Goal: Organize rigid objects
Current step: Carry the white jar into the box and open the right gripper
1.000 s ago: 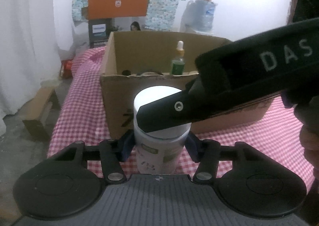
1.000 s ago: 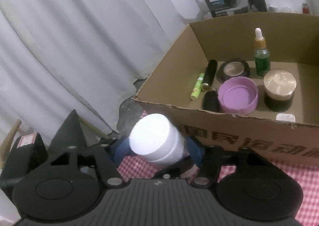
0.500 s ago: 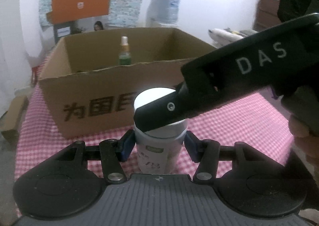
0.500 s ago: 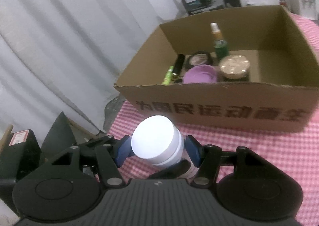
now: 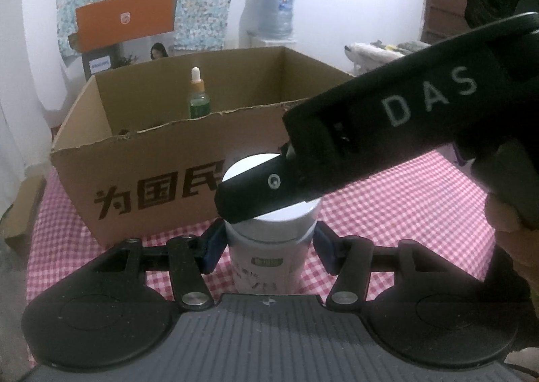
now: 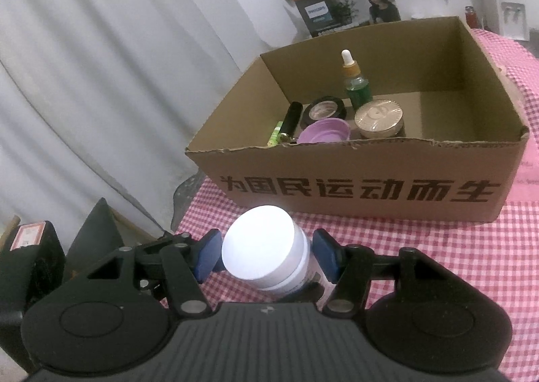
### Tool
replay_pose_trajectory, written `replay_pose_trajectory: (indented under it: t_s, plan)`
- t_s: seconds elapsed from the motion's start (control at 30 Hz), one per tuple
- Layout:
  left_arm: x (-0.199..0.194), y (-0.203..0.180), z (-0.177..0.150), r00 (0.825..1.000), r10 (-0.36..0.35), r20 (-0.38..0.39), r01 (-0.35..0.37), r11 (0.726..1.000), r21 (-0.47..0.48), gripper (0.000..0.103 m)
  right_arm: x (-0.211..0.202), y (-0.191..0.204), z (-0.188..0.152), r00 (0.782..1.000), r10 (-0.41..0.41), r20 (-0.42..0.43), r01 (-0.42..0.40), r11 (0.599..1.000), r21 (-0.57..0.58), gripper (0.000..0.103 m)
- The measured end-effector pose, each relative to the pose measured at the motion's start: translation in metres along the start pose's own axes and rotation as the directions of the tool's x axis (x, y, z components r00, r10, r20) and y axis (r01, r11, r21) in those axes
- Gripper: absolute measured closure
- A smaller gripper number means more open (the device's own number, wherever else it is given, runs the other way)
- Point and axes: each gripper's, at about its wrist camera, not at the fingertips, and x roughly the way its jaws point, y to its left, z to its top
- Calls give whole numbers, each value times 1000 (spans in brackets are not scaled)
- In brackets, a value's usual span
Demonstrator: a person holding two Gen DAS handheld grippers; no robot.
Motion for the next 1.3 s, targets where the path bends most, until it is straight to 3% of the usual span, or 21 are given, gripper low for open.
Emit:
replay_pose_trajectory:
  t_s: [0.6,1.3]
  plan:
    - [12,-5,4,1000,19,-13,-19,1000,-5,50,5,0,0,1000,9,5,-9,1000,-4,39]
    - [-23,-6,8,999,36,35,-37,999,20,50,-19,17,2,998,30,59,-27,999,-37,39]
